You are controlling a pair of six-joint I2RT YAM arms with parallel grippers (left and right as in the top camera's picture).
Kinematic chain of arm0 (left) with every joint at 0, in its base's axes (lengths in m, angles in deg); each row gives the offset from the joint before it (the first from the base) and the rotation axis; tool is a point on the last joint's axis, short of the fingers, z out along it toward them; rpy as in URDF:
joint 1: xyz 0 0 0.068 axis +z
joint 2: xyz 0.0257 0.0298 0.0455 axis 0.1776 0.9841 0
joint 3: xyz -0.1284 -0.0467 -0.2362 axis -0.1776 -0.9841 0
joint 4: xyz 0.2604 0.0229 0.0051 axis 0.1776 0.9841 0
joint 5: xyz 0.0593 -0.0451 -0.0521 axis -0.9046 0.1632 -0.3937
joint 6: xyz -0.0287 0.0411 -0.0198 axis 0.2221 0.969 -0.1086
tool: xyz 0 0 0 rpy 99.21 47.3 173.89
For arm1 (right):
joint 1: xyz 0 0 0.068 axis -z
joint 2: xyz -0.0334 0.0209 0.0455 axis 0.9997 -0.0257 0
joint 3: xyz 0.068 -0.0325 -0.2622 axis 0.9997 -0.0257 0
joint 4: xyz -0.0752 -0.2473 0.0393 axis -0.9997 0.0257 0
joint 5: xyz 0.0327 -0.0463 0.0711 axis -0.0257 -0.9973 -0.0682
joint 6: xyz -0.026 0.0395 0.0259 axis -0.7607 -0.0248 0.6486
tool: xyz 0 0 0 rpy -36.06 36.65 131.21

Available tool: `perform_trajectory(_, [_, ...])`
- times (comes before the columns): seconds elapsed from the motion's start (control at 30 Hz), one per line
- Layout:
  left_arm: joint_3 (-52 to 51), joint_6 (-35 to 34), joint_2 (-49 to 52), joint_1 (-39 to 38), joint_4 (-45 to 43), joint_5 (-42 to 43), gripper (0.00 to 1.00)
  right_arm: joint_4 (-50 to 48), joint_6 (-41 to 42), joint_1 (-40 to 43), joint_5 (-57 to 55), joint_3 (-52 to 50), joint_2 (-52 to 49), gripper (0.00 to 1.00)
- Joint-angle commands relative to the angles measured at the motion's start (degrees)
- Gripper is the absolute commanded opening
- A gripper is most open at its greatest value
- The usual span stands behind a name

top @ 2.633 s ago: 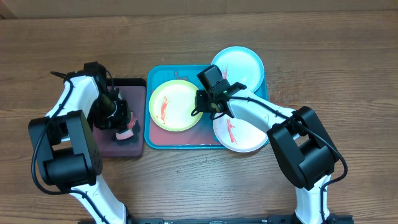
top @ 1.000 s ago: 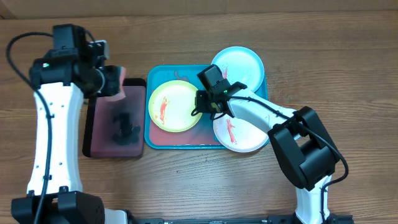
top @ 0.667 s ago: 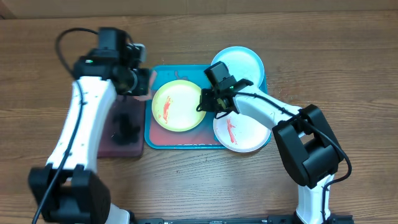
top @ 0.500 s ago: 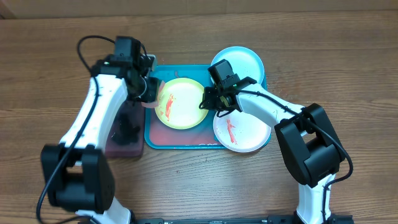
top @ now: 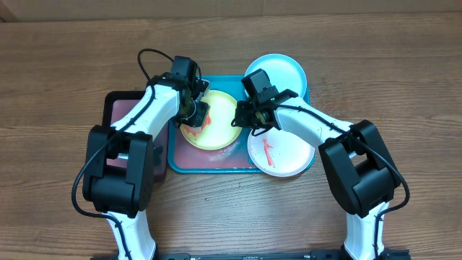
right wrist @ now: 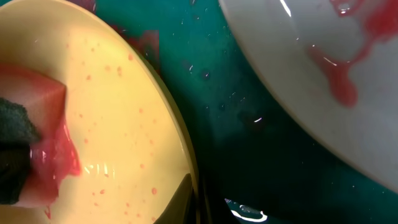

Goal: Clean dirty plates on tray and stack at the side
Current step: 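Scrub the yellow plate with the sponge while the right gripper holds it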

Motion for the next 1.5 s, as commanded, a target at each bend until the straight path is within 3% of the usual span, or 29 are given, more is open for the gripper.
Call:
perform_trajectory(0.0, [-0.7, 0.6, 4.4, -0.5, 2.1, 2.5, 0.04, -0.4, 0.0, 0.1, 0.5, 0.0, 1.8, 0.04])
perform_trajectory(0.17, [0.0, 14.4, 4.1, -0.4, 6.2, 21.9, 0.04, -0.4, 0.0, 0.1, 0.5, 0.0, 1.8, 0.04])
perform_trajectory(0.33, [0.8, 16.3, 4.1, -0.3, 6.9, 25.1, 0.04, -0.4, 0.0, 0.1, 0.5, 0.0, 1.8, 0.04])
perform_trajectory(0.43, [1.4, 10.5, 4.1, -0.3, 3.5, 19.7, 0.04, -0.4, 0.0, 0.1, 0.5, 0.0, 1.8, 0.04])
perform_trajectory(0.53, [2.2, -1.8, 4.1, -0.3, -2.5, 7.6, 0.04, -0.4, 0.0, 0.1, 0.5, 0.0, 1.8, 0.04])
perform_trajectory(0.67, [2.2, -11.3, 4.1, -0.3, -10.0, -4.5, 0.04, 0.1, 0.0, 0.1, 0.4, 0.0, 1.8, 0.04])
perform_trajectory(0.8, [2.2, -16.0, 4.1, -0.4, -12.3, -13.8, 0.04, 0.4, 0.0, 0.1, 0.1, 0.0, 1.2, 0.04])
perform_trajectory(0.9, [2.2, -16.1, 4.1, -0.4, -9.9, -14.8, 0.04, 0.2, 0.1, 0.1, 0.1, 0.0, 0.5, 0.04])
perform_trajectory(1.0, [2.2, -15.3, 4.1, -0.4, -4.9, -9.9, 0.04, -0.1, 0.1, 0.1, 0.1, 0.0, 0.3, 0.04])
perform_trajectory(1.3, [2.2, 0.5, 4.1, -0.4, 3.9, 16.2, 0.04, -0.5, 0.1, 0.1, 0.1, 0.0, 0.3, 0.04])
perform_trajectory(1.4, [2.2, 0.5, 4.1, -0.4, 2.6, 16.2, 0.04, -0.6, 0.1, 0.1, 0.1, 0.0, 0.3, 0.04])
perform_trajectory(1.47, [2.2, -3.4, 4.1, -0.4, 0.3, 11.3, 0.04, -0.6, 0.1, 0.1, 0.1, 0.0, 0.3, 0.04])
